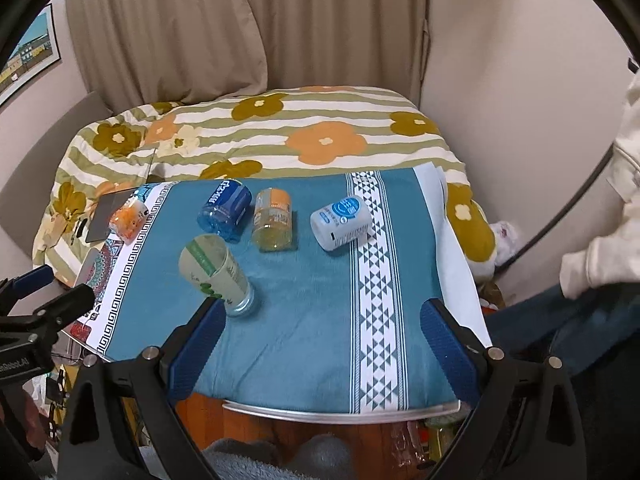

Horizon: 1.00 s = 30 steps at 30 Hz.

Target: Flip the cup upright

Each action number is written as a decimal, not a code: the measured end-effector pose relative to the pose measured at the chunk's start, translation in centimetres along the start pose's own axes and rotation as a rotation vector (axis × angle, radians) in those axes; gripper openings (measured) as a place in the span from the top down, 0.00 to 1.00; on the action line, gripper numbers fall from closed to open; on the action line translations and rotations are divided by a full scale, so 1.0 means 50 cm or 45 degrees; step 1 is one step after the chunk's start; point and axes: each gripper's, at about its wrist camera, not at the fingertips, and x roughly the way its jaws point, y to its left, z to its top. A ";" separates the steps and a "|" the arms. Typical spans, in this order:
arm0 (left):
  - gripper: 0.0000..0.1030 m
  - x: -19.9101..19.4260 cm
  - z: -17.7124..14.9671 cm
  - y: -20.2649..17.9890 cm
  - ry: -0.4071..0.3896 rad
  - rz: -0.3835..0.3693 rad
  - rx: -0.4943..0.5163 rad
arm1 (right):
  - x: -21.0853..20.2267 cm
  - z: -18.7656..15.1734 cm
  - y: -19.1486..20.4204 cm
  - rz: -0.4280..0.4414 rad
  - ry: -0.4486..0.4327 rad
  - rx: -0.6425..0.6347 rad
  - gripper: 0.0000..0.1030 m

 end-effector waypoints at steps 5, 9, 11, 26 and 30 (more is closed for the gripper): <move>0.00 -0.007 -0.009 0.016 -0.005 -0.022 0.011 | -0.014 -0.017 0.022 -0.026 -0.013 0.009 0.06; 0.00 -0.012 -0.009 0.023 -0.016 -0.023 0.022 | -0.021 -0.020 0.030 -0.031 -0.023 0.029 0.06; 0.00 -0.012 -0.006 0.024 -0.021 -0.022 0.023 | -0.024 -0.020 0.033 -0.037 -0.026 0.031 0.06; 0.00 -0.012 -0.002 0.024 -0.020 -0.018 0.027 | -0.026 -0.019 0.036 -0.055 -0.020 0.048 0.06; 0.00 -0.010 0.001 0.024 -0.022 -0.011 0.027 | -0.026 -0.018 0.037 -0.054 -0.022 0.048 0.06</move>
